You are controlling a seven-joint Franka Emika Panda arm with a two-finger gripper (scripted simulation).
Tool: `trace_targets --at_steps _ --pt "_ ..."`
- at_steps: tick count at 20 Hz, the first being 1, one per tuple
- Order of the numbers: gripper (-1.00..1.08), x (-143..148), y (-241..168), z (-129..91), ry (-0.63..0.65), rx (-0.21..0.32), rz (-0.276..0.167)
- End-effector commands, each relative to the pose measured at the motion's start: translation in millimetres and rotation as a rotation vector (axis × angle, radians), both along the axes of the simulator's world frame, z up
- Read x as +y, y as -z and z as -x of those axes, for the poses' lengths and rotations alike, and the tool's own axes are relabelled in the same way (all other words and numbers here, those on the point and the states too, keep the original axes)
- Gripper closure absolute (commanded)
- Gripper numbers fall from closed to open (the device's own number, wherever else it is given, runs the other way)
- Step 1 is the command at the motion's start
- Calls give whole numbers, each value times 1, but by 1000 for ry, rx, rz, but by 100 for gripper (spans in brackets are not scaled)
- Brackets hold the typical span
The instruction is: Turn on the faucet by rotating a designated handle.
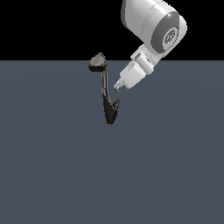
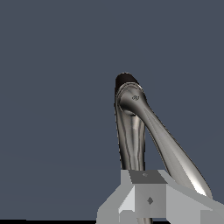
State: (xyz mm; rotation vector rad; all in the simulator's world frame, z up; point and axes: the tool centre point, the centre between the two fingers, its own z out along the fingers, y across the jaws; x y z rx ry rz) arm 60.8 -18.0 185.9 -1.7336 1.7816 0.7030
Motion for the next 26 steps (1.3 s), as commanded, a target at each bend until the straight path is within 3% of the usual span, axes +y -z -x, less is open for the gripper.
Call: trace_targets --at_steps 1,14,16,26 --pt "108 -2 2 8 -1 4 -1" --pt "108 -9 13 53 -10 7 -6" --pt "108 -5 5 44 -15 -11 -4" --pt "108 -45 49 70 -10 7 -6"
